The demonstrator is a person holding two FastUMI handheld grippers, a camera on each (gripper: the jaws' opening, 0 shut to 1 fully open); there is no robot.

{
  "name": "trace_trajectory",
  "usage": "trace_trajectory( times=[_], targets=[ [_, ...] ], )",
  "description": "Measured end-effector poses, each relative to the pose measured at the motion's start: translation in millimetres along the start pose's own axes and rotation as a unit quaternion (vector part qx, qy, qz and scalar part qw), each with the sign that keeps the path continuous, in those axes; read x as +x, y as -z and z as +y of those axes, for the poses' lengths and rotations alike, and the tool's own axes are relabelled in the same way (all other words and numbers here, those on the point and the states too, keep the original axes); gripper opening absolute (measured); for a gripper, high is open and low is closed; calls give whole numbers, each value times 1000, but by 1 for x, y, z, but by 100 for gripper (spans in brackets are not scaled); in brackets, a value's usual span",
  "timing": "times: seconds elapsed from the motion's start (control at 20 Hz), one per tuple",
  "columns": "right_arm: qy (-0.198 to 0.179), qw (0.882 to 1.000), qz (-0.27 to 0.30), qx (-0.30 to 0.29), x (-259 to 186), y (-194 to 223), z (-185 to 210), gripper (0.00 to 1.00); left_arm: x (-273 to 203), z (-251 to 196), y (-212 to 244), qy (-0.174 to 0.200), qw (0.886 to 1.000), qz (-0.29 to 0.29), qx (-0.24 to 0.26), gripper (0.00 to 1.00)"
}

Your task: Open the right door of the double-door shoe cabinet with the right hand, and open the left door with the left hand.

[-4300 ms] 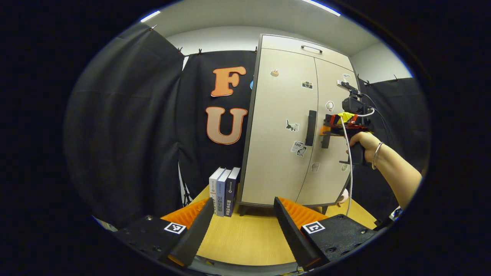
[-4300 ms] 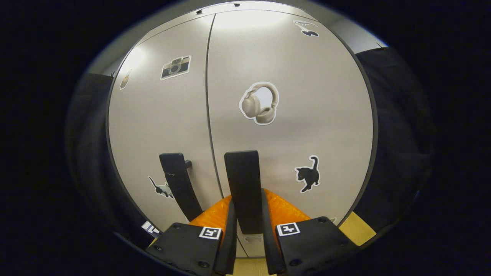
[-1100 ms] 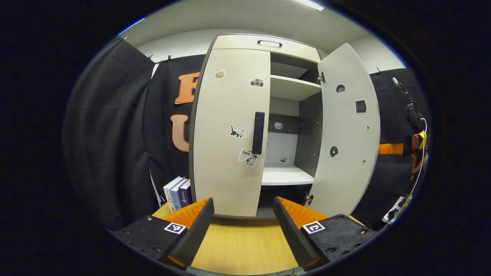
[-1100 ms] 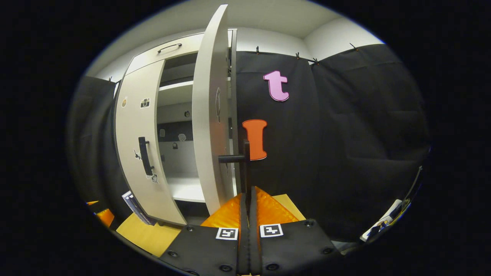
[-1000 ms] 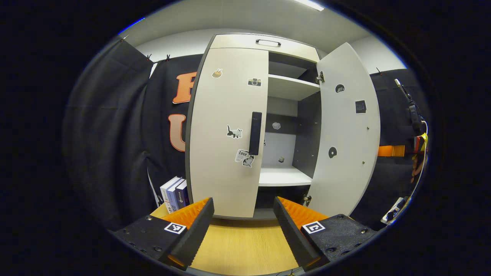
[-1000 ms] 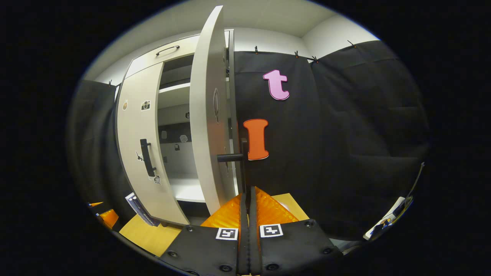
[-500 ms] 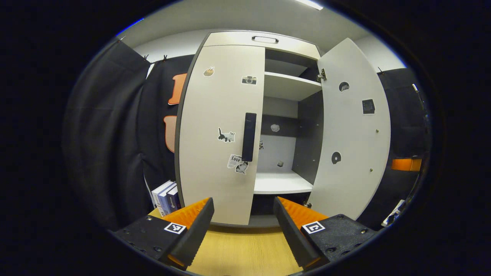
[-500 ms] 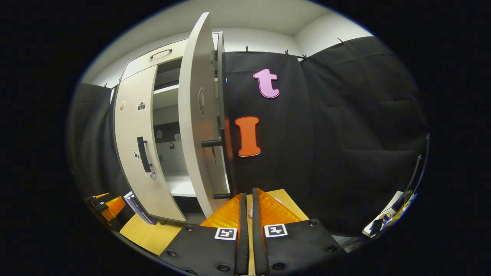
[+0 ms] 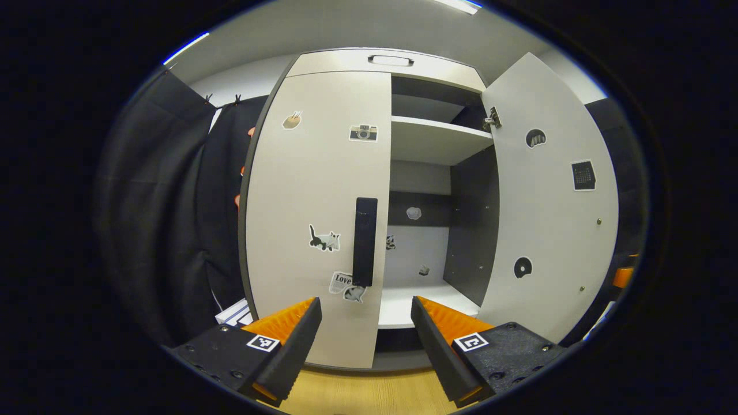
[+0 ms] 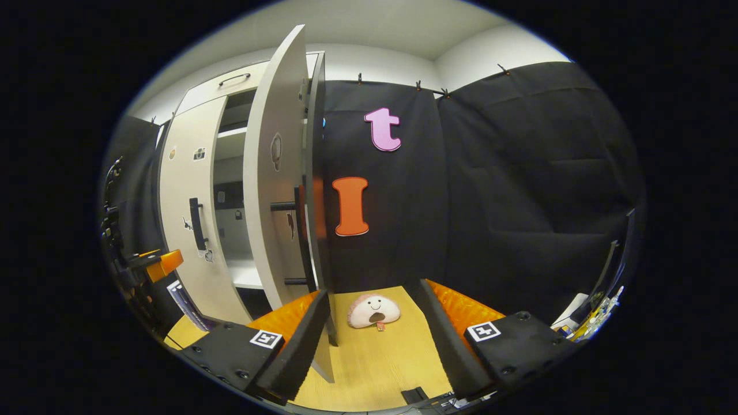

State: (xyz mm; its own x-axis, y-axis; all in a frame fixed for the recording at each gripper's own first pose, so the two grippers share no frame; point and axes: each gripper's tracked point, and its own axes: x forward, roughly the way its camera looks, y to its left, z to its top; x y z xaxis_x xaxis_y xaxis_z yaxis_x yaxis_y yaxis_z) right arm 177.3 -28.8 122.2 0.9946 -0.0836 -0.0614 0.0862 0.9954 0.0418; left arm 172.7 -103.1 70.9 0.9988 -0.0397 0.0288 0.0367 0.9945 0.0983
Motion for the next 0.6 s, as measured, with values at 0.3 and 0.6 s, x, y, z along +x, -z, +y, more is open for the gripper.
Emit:
trace_trajectory(
  times=[0.3,0.6],
  targets=[
    [10,1000,11,10,2,6,-14,94,60,6,-17,-15,1000,-11,-7,95],
    [32,999,25,20,1,12,-27,100,105,6,-19,-8,1000,-8,0,95]
  ],
)
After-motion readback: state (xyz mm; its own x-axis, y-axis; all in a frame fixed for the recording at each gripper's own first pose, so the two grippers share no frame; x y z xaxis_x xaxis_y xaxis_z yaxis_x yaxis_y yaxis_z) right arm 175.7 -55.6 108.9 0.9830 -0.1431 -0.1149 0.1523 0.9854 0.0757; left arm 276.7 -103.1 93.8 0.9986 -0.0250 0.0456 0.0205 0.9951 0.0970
